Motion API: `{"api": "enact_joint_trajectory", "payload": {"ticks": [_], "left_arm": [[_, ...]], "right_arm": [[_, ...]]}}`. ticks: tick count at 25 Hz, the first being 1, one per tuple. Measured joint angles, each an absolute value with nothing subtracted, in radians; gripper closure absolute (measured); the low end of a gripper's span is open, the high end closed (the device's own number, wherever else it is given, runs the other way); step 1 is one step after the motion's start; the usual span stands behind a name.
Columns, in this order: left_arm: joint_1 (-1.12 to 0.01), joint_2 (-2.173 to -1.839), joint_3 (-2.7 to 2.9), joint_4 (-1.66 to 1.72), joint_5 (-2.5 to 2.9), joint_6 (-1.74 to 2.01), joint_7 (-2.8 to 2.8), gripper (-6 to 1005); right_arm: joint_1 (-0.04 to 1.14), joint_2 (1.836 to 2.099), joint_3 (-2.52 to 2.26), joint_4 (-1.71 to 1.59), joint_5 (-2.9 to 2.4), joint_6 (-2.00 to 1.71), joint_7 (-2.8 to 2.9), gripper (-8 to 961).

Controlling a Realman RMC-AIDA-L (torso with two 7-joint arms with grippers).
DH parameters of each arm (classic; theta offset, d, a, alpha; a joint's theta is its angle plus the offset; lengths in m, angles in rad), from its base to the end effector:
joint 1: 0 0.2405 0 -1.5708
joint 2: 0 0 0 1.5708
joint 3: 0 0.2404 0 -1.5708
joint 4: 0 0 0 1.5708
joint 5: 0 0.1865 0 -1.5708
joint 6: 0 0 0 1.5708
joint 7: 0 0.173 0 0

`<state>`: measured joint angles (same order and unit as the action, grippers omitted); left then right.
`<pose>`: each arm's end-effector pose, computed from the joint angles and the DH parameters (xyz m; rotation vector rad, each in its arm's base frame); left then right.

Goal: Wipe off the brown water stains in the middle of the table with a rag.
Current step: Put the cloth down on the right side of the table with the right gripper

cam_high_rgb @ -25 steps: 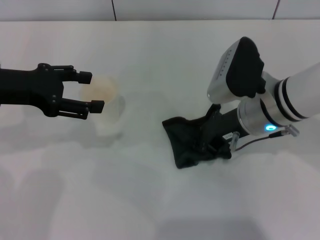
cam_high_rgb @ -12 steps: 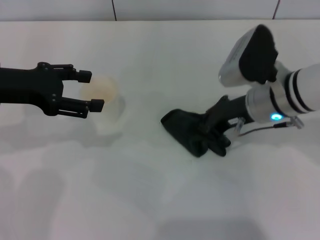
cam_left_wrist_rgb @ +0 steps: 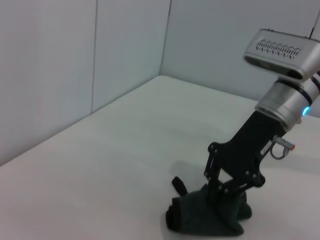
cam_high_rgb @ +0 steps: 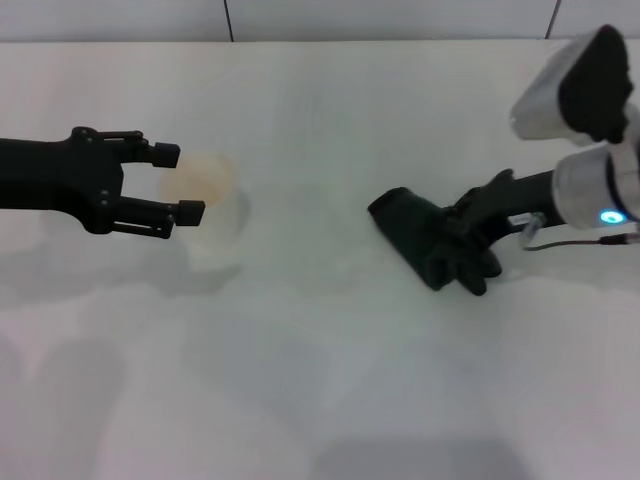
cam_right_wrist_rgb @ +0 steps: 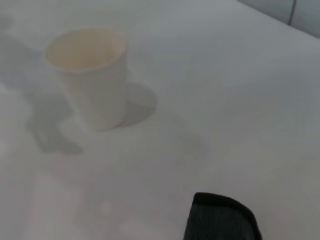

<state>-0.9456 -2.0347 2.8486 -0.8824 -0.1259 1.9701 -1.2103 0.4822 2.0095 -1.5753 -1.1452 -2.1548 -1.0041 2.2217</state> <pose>-0.2113 0.3296 0.0424 -2.8546 -0.5041 -0.4625 0.1956 0.3514 -0.0529 -2.6396 0.6583 -0.0251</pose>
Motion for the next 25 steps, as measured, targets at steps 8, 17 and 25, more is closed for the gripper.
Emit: {"api": "enact_joint_trajectory", "payload": {"ticks": [8,17,25], "left_arm": [[-0.945,-2.036,2.849,-0.890,-0.126,1.969,-1.212,111],[-0.934,-2.040,2.848,-0.893,-0.156,1.970,-1.215,111],[-0.934,-2.040,2.849,-0.893,-0.163,1.970,-1.217,112]], "right_arm": [[0.403,2.009,-1.457,-1.177,-2.152,-1.090,2.144,810],[0.341,2.009,-1.354,-1.214,-2.143,-1.216,2.060,799],[0.330,2.007,-1.276,-1.209,-2.144,-1.293,2.008,789]]}}
